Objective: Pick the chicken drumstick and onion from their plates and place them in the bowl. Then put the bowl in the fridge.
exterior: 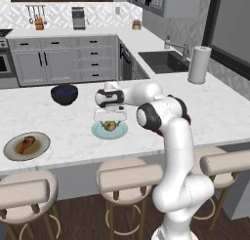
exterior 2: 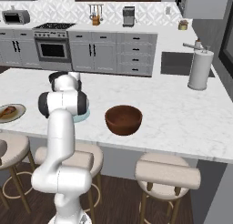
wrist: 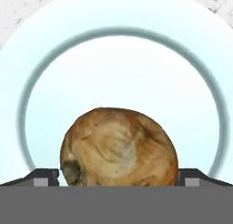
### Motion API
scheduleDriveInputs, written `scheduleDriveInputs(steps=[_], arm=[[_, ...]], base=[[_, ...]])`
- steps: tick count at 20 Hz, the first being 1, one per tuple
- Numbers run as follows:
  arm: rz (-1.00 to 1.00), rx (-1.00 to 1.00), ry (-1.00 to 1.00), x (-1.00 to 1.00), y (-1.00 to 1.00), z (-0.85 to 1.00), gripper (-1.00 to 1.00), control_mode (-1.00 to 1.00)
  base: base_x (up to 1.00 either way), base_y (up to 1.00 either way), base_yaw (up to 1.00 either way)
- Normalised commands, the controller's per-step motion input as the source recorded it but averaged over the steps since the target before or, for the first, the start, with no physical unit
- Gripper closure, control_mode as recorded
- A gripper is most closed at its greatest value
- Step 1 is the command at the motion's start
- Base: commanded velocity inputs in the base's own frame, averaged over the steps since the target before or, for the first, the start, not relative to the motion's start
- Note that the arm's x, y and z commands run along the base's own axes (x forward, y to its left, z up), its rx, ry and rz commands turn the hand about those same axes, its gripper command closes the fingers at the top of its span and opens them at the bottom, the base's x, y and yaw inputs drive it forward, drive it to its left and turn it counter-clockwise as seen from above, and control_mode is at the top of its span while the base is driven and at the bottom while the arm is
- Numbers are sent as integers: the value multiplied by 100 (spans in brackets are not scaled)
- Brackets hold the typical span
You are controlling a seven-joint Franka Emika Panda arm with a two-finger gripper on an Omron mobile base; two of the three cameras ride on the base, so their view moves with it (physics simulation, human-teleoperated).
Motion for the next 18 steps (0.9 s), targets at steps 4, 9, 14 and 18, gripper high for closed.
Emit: scheduleDriveInputs(steps=[4,9,14,18], arm=[[0,0,5,0,0,-37,100,-100],[0,0,1,-23,0,-7,100,-100],[0,2,0,-86,-20,15,100,-100],[0,5,-4,-97,-47,34,100,-100]], base=[[0,0,0],[0,0,0],[0,0,0],[0,0,0]])
